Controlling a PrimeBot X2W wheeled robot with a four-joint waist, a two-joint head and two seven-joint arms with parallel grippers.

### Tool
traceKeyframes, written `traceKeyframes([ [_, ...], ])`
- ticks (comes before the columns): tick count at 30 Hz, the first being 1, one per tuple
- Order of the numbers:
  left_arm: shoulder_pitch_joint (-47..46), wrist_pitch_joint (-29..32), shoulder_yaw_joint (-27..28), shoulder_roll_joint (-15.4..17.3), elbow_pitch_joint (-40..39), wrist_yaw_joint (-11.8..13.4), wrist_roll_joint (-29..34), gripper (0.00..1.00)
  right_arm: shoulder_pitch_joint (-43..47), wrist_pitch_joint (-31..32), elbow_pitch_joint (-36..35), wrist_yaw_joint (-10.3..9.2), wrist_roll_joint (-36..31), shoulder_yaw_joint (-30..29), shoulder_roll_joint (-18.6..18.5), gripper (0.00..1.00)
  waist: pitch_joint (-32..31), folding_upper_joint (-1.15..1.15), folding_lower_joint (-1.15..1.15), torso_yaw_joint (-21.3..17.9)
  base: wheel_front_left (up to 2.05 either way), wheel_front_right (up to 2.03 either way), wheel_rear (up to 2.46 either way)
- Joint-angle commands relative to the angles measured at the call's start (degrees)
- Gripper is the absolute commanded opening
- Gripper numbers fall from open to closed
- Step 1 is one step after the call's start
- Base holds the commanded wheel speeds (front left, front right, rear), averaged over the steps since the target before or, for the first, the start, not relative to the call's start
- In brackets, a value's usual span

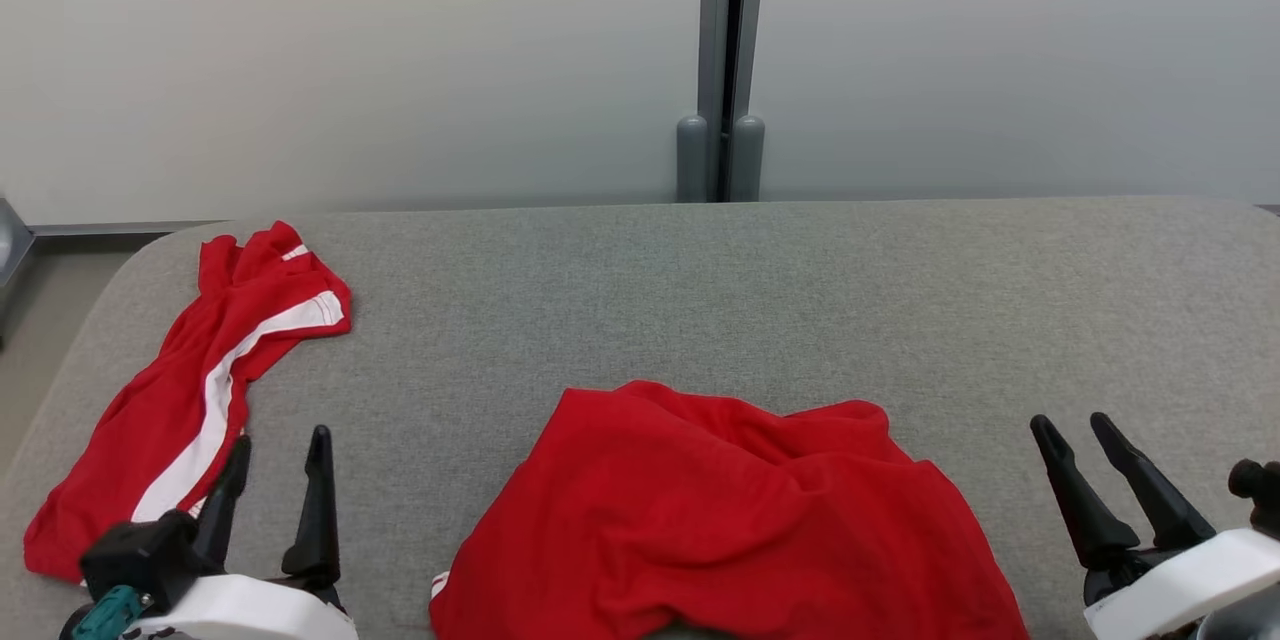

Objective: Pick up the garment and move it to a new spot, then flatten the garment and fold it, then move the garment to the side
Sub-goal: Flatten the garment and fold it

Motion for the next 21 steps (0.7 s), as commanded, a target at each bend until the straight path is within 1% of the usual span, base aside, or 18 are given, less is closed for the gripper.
traceKeyframes([
  [1,0.8,1.0,-0.5,0.1,-0.7,0.3,-0.1,1.0,1.3,-1.4,0.0,0.03,-2.2,-2.2,2.0,1.0,0.1,0.0,0.0,0.6,0.0,0.0,0.0],
  [2,1.1,1.5,-0.9,0.0,-0.9,0.3,-0.4,1.0,1.8,-1.9,0.2,0.03,-3.4,-3.6,3.1,1.0,0.1,0.0,0.0,0.8,0.0,0.0,0.0],
  [3,1.1,1.5,-0.9,0.0,-0.9,0.3,-0.4,1.0,1.8,-1.9,0.2,0.03,-3.4,-3.6,3.1,1.0,0.1,0.0,0.0,0.8,0.0,0.0,0.0],
  [4,1.3,2.1,-1.2,-0.1,-1.0,0.2,-0.6,1.0,2.2,-2.2,0.3,0.03,-4.3,-4.6,4.2,1.0,0.2,0.0,0.0,0.9,0.0,0.0,0.0],
  [8,1.6,5.5,-3.4,-0.5,-0.1,-1.0,-1.9,1.0,3.4,-2.7,-0.2,0.03,-7.8,-7.7,7.9,1.0,0.4,0.0,0.0,1.1,0.0,0.0,0.0],
  [14,-0.3,17.0,-8.7,-0.2,2.6,-4.0,-4.9,1.0,3.7,-1.5,-1.0,0.03,-11.3,-10.0,9.9,1.0,1.1,0.0,0.0,0.6,0.0,0.0,0.0],
  [15,-0.7,19.3,-9.9,0.3,3.3,-4.7,-5.2,1.0,3.5,-1.1,-1.1,0.02,-11.6,-10.2,10.0,1.0,1.3,0.0,0.0,0.3,0.0,0.0,0.0],
  [18,-2.4,25.2,-12.1,0.6,5.0,-5.5,-6.1,1.0,3.0,0.0,-1.7,0.03,-12.4,-10.7,10.6,1.0,1.8,0.0,0.0,-0.9,0.0,0.0,0.0],
  [21,-4.3,29.8,-13.8,0.8,7.2,-5.8,-6.5,1.0,2.7,1.0,-2.3,0.03,-13.2,-11.0,11.1,1.0,2.8,0.0,0.0,-2.8,0.0,0.0,0.0],
])
